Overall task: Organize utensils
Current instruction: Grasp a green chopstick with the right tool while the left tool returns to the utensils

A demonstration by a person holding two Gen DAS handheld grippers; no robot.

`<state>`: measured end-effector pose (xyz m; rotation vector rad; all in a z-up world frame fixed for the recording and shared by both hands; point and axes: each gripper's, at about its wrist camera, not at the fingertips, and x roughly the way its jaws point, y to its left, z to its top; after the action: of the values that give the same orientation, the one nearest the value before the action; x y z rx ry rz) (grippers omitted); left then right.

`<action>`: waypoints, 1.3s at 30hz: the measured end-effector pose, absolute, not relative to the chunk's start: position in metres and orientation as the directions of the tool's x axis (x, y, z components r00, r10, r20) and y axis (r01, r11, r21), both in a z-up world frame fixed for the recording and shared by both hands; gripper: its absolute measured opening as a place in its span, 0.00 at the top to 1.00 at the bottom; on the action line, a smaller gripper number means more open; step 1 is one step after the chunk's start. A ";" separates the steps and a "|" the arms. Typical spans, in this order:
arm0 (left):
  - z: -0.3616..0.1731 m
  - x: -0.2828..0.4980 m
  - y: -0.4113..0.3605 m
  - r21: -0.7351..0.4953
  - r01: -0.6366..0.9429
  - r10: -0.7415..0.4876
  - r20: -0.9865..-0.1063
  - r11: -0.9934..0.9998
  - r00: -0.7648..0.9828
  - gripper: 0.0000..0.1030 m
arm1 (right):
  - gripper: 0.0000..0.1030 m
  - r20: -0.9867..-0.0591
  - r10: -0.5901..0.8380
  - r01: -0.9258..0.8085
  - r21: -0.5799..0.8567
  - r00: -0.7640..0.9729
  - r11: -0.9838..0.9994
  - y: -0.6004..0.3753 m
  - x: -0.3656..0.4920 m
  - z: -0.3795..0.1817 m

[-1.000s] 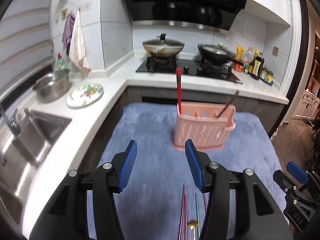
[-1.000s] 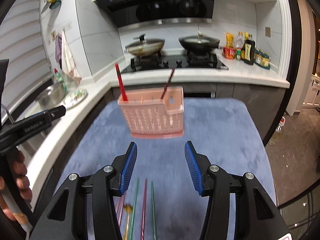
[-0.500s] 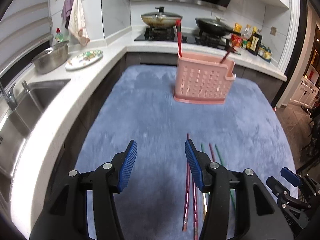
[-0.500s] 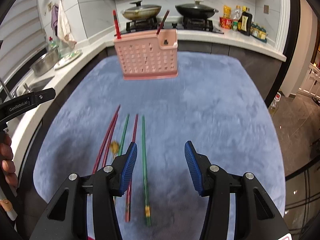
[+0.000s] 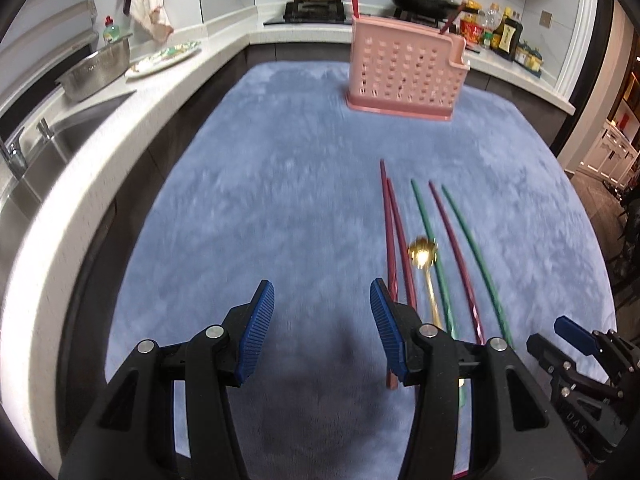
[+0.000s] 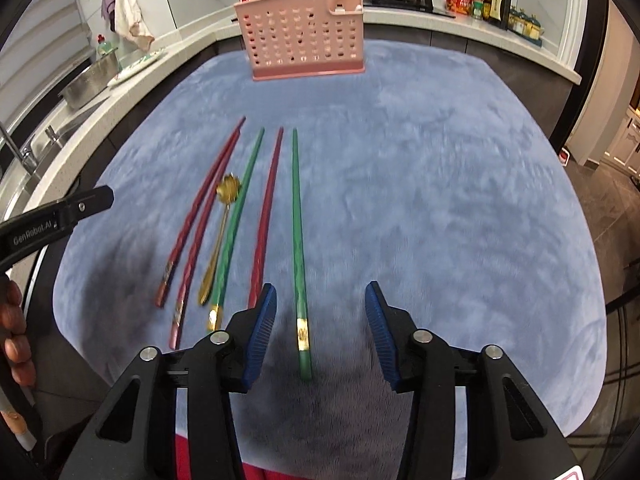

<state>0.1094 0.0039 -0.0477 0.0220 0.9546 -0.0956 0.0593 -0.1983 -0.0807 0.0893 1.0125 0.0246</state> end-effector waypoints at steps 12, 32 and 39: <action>-0.069 0.097 0.000 -0.029 0.118 -0.088 -0.843 0.993 0.531 0.54 | 0.79 -0.886 0.083 0.007 0.097 0.456 0.995 -0.193 0.058 -0.112; -0.092 0.089 -0.017 -0.090 0.180 -0.164 -0.876 0.979 0.453 0.49 | 0.93 -0.882 0.075 0.016 0.093 0.465 0.996 -0.195 0.056 -0.113; -0.106 0.094 -0.019 -0.121 0.175 -0.184 -0.893 0.977 0.410 0.56 | 0.93 -0.882 0.076 0.016 0.094 0.465 0.995 -0.195 0.056 -0.114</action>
<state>0.0935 -0.0187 -0.1064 -0.0089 1.1262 -0.2259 0.0564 -0.1953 -0.1136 0.0934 1.0869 0.0369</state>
